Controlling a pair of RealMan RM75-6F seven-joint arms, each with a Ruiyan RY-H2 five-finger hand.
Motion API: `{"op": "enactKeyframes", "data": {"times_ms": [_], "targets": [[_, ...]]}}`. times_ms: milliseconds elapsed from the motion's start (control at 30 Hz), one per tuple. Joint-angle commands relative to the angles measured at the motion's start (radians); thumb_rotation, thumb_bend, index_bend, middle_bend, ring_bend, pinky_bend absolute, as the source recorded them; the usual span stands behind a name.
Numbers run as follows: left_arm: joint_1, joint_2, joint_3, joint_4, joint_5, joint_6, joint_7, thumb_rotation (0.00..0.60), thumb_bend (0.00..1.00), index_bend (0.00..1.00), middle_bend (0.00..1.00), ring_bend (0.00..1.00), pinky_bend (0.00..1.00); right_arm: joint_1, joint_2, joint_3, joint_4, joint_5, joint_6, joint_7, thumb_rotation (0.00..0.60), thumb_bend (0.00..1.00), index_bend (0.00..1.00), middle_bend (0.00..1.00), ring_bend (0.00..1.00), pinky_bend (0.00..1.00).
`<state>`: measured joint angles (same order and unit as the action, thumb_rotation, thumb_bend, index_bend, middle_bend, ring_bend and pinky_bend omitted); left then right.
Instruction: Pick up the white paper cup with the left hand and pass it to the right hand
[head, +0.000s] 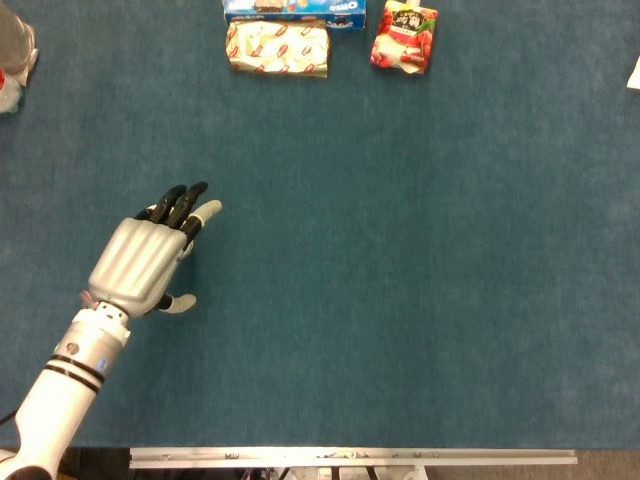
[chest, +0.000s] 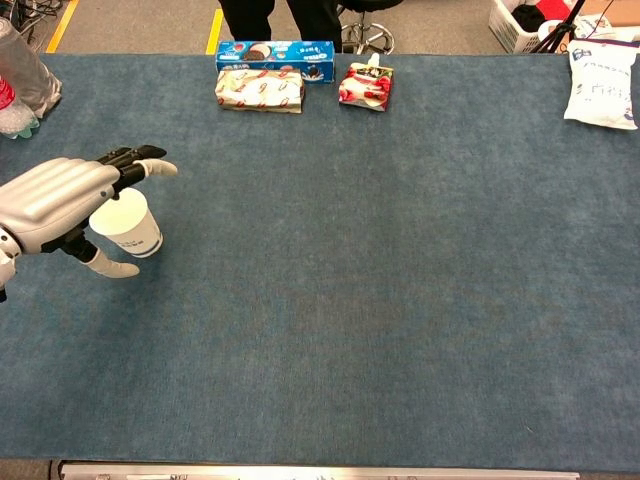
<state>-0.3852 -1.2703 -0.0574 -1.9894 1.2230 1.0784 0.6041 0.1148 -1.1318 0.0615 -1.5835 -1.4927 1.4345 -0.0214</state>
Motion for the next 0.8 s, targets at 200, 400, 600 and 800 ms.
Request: {"op": "enactKeyframes", "data": {"times_ms": [200, 400, 600, 800], "targets": [[-0.057, -0.028, -0.010, -0.007, -0.110, 0.013, 0.105, 0.600, 0.00, 0.09, 0.00, 0.00, 0.16, 0.003, -0.004, -0.002, 0.004, 0.001, -0.009, 0.002, 0.600, 0.26, 0.21, 0.23, 0.32, 0.48], [-0.088, -0.042, -0.009, 0.019, -0.178, 0.013, 0.131, 0.600, 0.00, 0.09, 0.00, 0.00, 0.16, 0.004, -0.007, -0.006, 0.001, 0.002, -0.017, -0.001, 0.600, 0.26, 0.21, 0.23, 0.32, 0.48], [-0.121, -0.066, -0.010, 0.044, -0.268, 0.030, 0.183, 0.600, 0.00, 0.09, 0.00, 0.00, 0.16, 0.006, -0.011, -0.009, 0.003, 0.009, -0.028, -0.001, 0.600, 0.26, 0.21, 0.23, 0.32, 0.48], [-0.157, -0.091, -0.011, 0.065, -0.343, 0.038, 0.218, 0.600, 0.00, 0.10, 0.00, 0.00, 0.16, 0.004, -0.013, -0.012, 0.006, 0.013, -0.033, 0.000, 0.600, 0.26, 0.21, 0.23, 0.32, 0.48]]}}
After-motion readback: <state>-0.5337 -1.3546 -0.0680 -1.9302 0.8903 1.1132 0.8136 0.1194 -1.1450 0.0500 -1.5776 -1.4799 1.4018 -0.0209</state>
